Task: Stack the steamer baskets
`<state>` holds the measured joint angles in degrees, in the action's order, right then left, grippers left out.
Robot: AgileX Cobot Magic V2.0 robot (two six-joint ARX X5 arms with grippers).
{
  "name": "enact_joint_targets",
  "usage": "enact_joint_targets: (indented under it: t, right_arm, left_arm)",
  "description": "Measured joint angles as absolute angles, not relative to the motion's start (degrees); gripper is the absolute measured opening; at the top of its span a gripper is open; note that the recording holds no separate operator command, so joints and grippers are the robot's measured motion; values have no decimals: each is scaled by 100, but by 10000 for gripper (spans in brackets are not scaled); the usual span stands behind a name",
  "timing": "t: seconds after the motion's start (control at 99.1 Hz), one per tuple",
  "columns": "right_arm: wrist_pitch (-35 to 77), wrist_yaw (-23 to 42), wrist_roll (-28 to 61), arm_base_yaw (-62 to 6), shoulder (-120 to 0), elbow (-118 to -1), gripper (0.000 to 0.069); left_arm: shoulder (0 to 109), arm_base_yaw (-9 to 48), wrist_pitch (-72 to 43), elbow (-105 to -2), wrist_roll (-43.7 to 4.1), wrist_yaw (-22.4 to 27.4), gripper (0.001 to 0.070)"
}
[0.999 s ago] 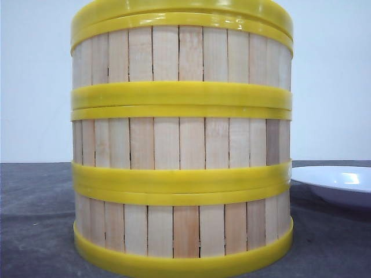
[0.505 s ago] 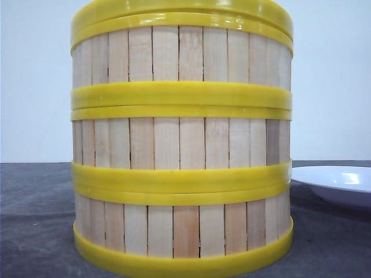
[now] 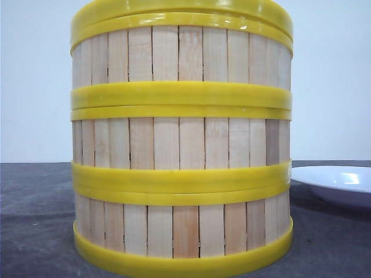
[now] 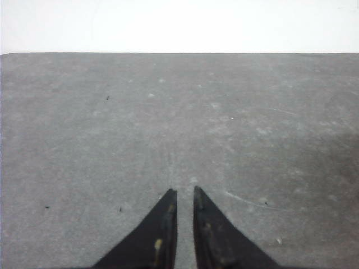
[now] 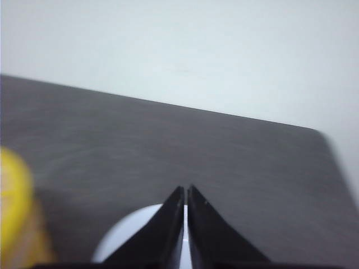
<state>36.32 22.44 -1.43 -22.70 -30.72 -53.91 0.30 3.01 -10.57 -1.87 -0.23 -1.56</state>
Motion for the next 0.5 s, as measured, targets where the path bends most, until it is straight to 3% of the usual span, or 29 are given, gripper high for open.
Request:
enact_joint_targets:
  t: [0.252,0.394,0.505]
  right_arm:
    - [2639,838,198,-523,-2877,-4532,4]
    - [1761,320,259,-19,-2521,-3636,4]
    - [1240,298,263,163,-2169,-2862,4]
  left_arm:
    - [30,301,-1057,-187,-23,-156,25]
    - [30,301,-1057,-187,-23,-156,25]
    - [30,301,-1057,-187,-23,-156,25]
